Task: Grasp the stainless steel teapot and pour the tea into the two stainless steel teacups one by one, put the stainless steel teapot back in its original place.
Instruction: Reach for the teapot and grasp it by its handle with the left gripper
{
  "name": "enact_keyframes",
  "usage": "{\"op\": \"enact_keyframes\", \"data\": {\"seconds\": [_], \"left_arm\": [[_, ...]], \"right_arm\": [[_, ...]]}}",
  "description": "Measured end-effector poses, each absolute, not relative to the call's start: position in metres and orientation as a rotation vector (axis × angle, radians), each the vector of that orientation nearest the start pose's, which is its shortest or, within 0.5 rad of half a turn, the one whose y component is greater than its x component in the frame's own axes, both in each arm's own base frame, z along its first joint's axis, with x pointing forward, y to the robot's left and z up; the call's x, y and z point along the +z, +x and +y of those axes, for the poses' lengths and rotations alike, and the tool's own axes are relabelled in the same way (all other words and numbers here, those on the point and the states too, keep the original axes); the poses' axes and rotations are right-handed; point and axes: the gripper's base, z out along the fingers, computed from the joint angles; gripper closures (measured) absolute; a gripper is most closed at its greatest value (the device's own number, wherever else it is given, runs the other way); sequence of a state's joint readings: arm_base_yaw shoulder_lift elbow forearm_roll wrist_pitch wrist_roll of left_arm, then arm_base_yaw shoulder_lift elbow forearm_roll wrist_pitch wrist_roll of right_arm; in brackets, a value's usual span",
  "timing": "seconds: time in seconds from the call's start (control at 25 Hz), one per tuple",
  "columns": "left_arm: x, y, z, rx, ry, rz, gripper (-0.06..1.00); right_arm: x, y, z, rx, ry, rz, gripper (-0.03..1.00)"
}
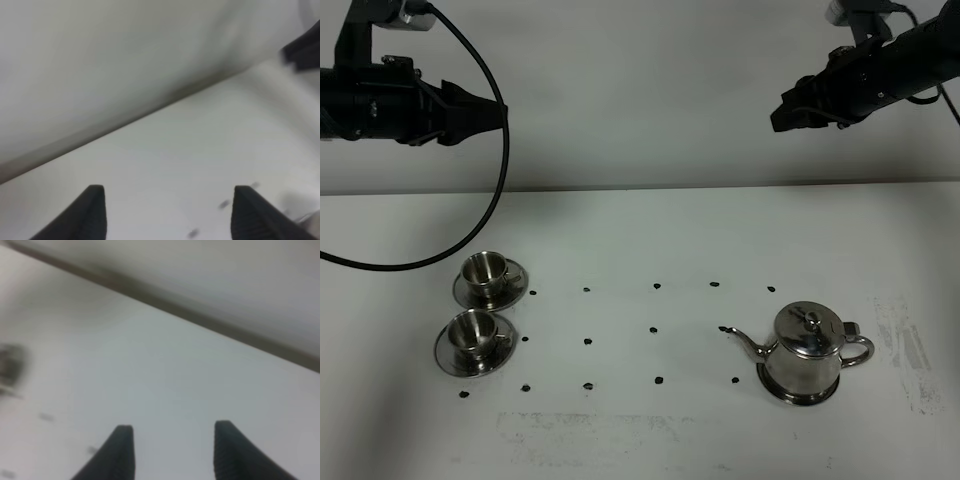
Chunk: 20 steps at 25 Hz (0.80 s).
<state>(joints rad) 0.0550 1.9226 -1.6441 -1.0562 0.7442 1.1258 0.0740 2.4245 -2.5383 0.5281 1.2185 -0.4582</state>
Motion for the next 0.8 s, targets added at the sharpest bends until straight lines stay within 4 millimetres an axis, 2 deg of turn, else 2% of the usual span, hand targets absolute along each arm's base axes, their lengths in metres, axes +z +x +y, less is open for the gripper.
{"op": "enact_keyframes", "data": {"seconds": [0.16,0.36,0.56,0.68,0.8], "left_arm": [[0.323,0.435,-0.022,-0.382,0.524,2.078,0.42],[0.348,0.413,-0.013,-0.233,0.518,2.145,0.47],[0.365,0.378,0.007,-0.193,0.393,2.158,0.53],[0.366,0.348,0.022,-0.146,0.294,2.135,0.54],[0.376,0.310,0.031,-0.056,0.219,2.043,0.55]], "right_arm": [[0.301,0.509,0.072,0.284,-0.533,2.468,0.60],[0.346,0.484,0.066,0.152,-0.416,2.455,0.60],[0.393,0.449,0.071,0.168,-0.421,2.389,0.61],[0.410,0.426,0.076,0.236,-0.459,2.364,0.61],[0.411,0.404,0.078,0.280,-0.488,2.392,0.61]]}}
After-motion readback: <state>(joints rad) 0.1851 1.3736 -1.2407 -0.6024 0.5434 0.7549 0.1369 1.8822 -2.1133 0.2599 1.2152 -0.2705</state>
